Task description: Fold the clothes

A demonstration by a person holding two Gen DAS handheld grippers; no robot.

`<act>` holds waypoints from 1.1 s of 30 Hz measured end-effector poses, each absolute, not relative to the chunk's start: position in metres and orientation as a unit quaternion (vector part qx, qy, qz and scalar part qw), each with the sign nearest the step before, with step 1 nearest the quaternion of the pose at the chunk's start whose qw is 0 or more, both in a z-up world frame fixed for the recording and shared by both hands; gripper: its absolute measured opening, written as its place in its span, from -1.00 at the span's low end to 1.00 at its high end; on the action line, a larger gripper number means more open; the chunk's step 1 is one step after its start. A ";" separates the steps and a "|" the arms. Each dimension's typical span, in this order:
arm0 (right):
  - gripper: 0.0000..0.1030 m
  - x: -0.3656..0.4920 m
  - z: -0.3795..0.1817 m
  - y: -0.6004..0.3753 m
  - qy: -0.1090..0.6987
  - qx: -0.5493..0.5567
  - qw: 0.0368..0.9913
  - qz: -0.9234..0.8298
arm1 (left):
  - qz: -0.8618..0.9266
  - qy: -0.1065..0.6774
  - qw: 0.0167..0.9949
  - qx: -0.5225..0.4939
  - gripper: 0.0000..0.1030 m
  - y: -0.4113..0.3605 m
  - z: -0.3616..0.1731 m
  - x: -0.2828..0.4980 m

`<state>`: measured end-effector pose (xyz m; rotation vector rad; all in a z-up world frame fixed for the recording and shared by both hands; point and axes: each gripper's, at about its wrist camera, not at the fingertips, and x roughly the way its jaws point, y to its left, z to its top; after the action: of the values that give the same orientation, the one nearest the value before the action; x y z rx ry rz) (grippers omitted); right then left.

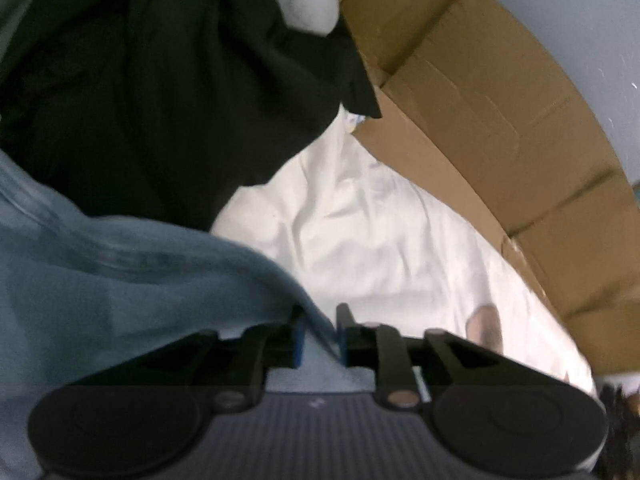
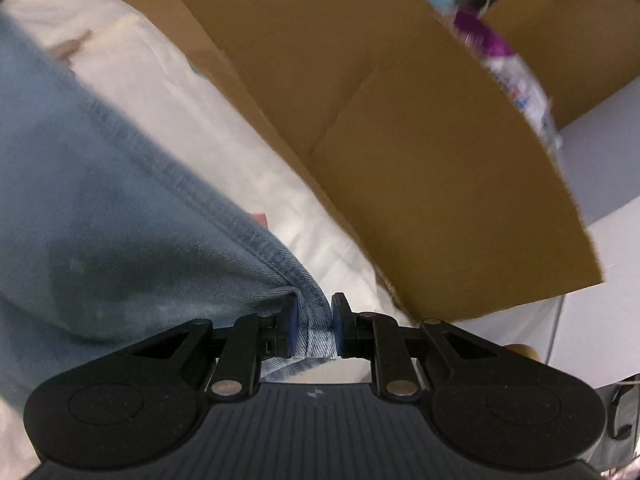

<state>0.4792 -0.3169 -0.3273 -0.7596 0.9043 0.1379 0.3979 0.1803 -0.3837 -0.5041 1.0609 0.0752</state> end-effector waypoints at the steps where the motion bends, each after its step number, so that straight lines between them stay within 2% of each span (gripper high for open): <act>1: -0.67 0.482 -0.331 -0.317 0.430 -0.358 0.826 0.064 | 0.031 0.500 0.835 -0.226 -0.41 0.184 -0.375 0.394; 7: -0.66 0.499 -0.355 -0.316 0.456 -0.357 0.813 0.056 | 0.069 0.500 0.849 -0.159 -0.36 0.248 -0.333 0.378; 13: -0.66 0.498 -0.358 -0.313 0.454 -0.369 0.809 0.054 | 0.068 0.538 0.839 -0.050 -0.25 0.293 -0.325 0.377; 17: -0.66 0.497 -0.358 -0.312 0.451 -0.367 0.812 0.049 | 0.055 0.552 0.831 0.037 -0.24 0.295 -0.331 0.380; 19: -0.66 0.496 -0.358 -0.311 0.450 -0.371 0.811 0.048 | 0.046 0.558 0.824 0.082 -0.11 0.292 -0.337 0.381; 24: -0.65 0.496 -0.357 -0.311 0.452 -0.373 0.809 0.049 | 0.018 0.570 0.797 0.199 -0.10 0.274 -0.363 0.383; 27: -0.65 0.496 -0.357 -0.312 0.455 -0.376 0.806 0.052 | -0.003 0.562 0.786 0.259 0.03 0.260 -0.374 0.384; 30: -0.65 0.496 -0.358 -0.313 0.455 -0.375 0.806 0.052 | -0.020 0.560 0.779 0.283 0.19 0.255 -0.380 0.389; 33: -0.65 0.495 -0.359 -0.315 0.455 -0.372 0.807 0.053 | -0.041 0.560 0.769 0.305 0.20 0.252 -0.389 0.394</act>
<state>0.4949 -0.3151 -0.3592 -0.7968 0.9739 0.1143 0.3942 0.2516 -0.3890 0.6615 1.2161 -0.0894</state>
